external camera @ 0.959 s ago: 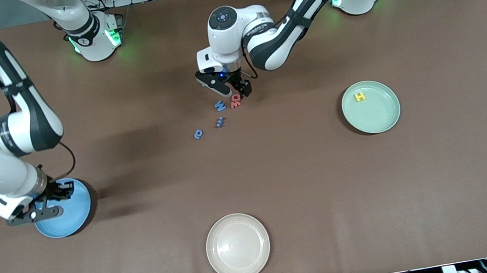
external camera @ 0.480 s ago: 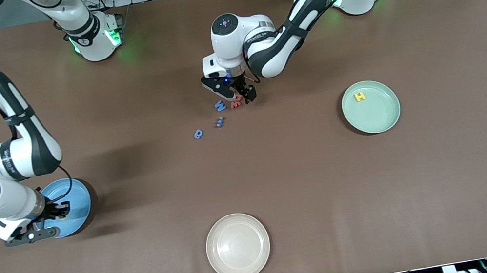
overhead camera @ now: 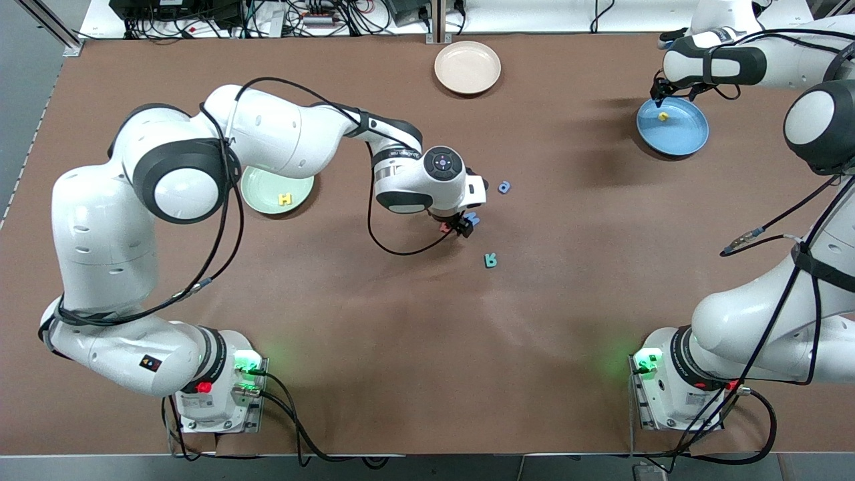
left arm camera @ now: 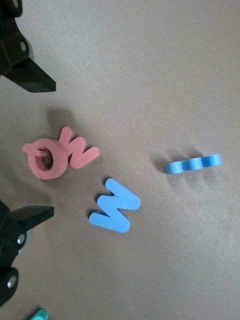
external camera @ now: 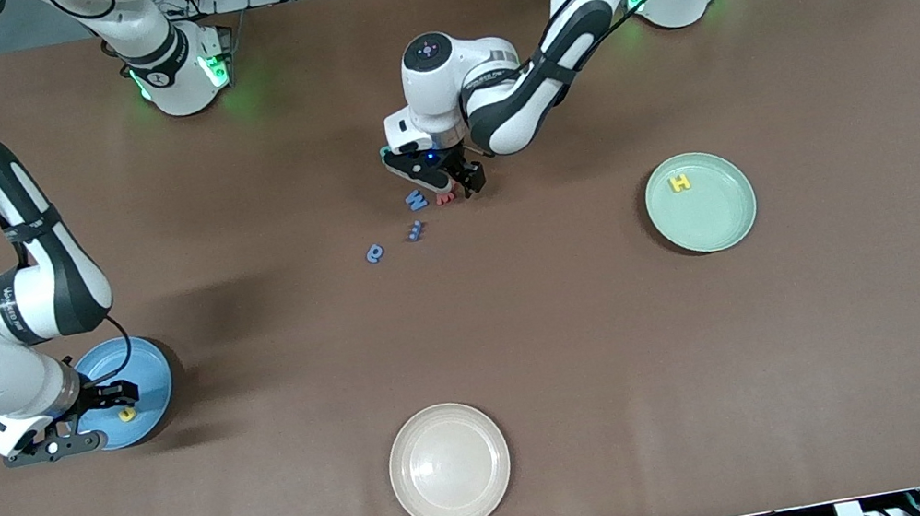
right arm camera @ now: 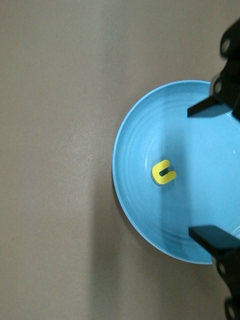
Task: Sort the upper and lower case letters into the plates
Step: 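Drop the n on the blue plate while the left gripper lowers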
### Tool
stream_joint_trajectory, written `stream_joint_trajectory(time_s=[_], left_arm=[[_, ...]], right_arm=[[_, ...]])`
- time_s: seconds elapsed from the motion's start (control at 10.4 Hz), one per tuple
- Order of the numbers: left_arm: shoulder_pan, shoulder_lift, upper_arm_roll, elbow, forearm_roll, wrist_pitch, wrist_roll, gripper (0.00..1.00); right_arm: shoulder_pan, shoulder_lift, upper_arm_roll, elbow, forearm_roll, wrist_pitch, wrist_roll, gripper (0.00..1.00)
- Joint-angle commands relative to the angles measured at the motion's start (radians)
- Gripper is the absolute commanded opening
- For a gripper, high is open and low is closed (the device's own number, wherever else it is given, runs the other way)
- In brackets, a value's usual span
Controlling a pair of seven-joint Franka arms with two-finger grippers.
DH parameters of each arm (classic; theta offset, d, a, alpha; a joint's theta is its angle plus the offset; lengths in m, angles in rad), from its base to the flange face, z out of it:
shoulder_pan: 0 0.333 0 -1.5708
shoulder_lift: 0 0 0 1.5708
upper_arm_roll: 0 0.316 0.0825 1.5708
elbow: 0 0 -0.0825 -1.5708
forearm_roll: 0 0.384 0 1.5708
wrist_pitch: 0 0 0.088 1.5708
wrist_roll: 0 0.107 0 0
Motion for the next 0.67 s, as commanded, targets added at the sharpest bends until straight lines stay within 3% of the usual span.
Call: stream_joint_trajectory(time_s=[0.0, 0.38, 0.48, 0.58], left_arm=[[-0.003, 0.009, 0.004, 0.007, 0.027, 0.014, -0.065, 0.97], [-0.004, 0.010, 0.003, 0.002, 0.021, 0.014, -0.144, 0.81], [-0.004, 0.010, 0.003, 0.002, 0.019, 0.014, -0.144, 0.70], [-0.004, 0.010, 0.003, 0.002, 0.019, 0.014, -0.145, 0.68]], right_arm=[[-0.002, 0.007, 0.010, 0.018, -0.025, -0.016, 0.015, 1.00], [0.004, 0.007, 0.010, 0.016, -0.024, -0.016, 0.015, 1.00], [0.004, 0.007, 0.010, 0.015, -0.024, -0.016, 0.012, 1.00], [0.002, 0.009, 0.010, 0.015, -0.024, -0.016, 0.010, 1.00]])
